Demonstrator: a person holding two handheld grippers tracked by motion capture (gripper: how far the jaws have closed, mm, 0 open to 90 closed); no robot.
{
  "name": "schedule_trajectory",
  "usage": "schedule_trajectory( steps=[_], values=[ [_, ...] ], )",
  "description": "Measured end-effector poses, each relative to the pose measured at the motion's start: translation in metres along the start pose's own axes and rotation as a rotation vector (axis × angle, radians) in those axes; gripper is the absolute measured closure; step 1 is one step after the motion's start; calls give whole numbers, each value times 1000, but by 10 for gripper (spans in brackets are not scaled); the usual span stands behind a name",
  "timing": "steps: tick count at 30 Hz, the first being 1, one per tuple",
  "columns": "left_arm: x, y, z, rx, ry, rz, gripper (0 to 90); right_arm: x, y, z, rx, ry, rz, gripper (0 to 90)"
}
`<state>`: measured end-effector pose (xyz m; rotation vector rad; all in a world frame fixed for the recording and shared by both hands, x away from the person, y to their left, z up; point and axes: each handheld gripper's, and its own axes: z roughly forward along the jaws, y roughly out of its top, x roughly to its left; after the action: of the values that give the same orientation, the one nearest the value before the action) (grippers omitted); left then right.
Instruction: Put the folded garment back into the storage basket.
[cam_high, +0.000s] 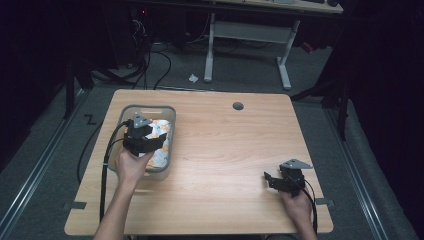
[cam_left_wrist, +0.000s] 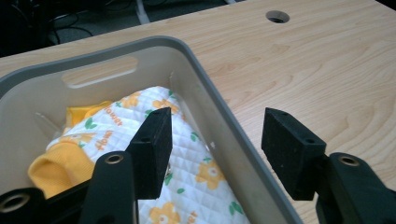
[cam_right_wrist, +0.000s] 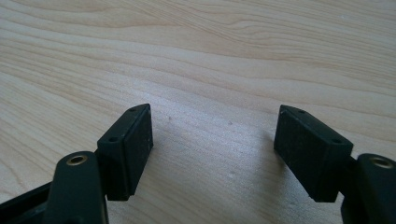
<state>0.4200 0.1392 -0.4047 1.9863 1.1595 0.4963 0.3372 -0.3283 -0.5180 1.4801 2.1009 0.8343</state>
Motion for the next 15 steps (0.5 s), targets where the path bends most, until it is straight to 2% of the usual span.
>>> schedule_trajectory(
  steps=[7, 8, 11, 13, 15],
  values=[
    [-10, 0, -1, -12, -6, 19, 434, 0, 0, 0, 0, 0, 0, 284],
    [-13, 1, -2, -20, -22, 20, 434, 0, 0, 0, 0, 0, 0, 284],
    [-18, 1, -2, -22, -34, 29, 431, 0, 0, 0, 0, 0, 0, 284],
    [-26, 1, -2, -24, -46, 52, 430, 0, 0, 0, 0, 0, 0, 284],
    [-29, 0, -2, -26, -58, 44, 424, 0, 0, 0, 0, 0, 0, 285]
  ],
)
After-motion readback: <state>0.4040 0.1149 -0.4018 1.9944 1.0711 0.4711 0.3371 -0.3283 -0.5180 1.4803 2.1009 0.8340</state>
